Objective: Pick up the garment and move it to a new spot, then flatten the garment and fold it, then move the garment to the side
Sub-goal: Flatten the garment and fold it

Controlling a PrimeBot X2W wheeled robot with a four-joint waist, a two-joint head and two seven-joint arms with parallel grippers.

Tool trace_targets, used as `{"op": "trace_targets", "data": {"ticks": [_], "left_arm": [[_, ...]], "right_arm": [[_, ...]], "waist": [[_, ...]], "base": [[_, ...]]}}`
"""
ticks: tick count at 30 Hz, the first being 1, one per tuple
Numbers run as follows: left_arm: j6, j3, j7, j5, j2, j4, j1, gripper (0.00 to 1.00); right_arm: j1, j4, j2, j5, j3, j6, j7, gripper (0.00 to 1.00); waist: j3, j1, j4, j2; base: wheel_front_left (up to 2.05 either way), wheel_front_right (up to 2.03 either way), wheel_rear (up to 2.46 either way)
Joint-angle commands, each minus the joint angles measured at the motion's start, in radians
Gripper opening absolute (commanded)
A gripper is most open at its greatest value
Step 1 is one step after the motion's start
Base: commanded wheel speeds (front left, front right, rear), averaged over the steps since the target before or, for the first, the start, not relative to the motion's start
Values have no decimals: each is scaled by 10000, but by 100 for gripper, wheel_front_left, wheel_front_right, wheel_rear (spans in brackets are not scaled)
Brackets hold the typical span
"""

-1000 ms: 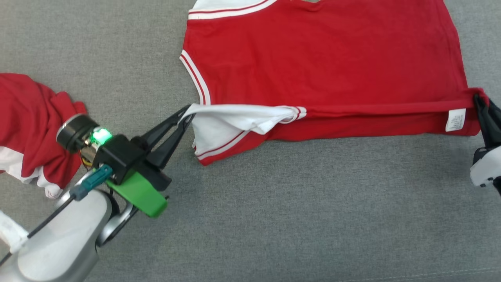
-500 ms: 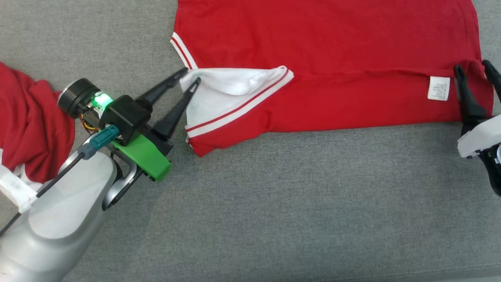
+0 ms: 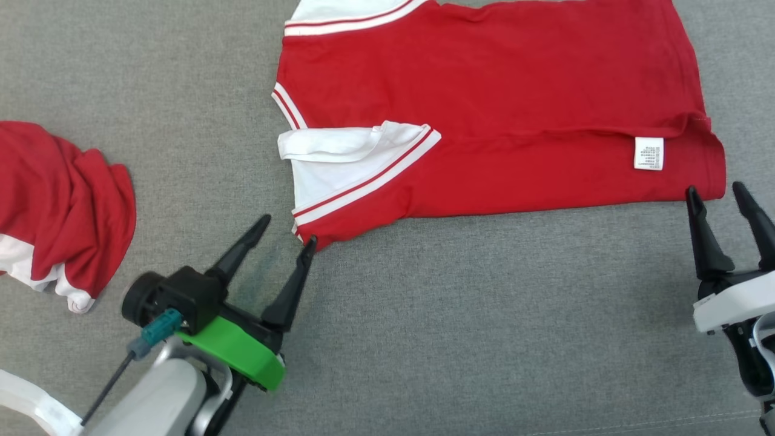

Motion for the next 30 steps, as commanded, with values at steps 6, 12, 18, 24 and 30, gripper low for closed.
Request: {"op": "trace_targets", "data": {"ticks": [6, 12, 18, 24, 30], "left_arm": [[-209, -32, 97, -601, -563, 532, 381, 100], [-140, -230, 620, -641, -891, 1415, -142, 100], [-97, -380, 922, -490, -1026, 2026, -531, 0], [-301, -472, 971, -333, -719, 2028, -767, 0], [-354, -468, 1019, -278, -539, 1877, -926, 0]], "right_arm": [[388, 12, 401, 137, -12, -18, -69, 100], [145, 248, 510, 215, 91, -18, -73, 100], [-283, 614, 683, 221, 183, -19, -68, 100], [-877, 1640, 851, 614, -72, -19, -48, 100], [-1778, 3063, 843, 1029, -7, -19, 254, 100]], "waist": [[-589, 0, -126, 0], [-573, 0, -265, 0], [-365, 0, -360, 0], [-237, 0, -256, 0], [-111, 0, -89, 0]], "base": [[0, 0, 0], [0, 0, 0], [0, 0, 0], [0, 0, 0], [0, 0, 0]]}}
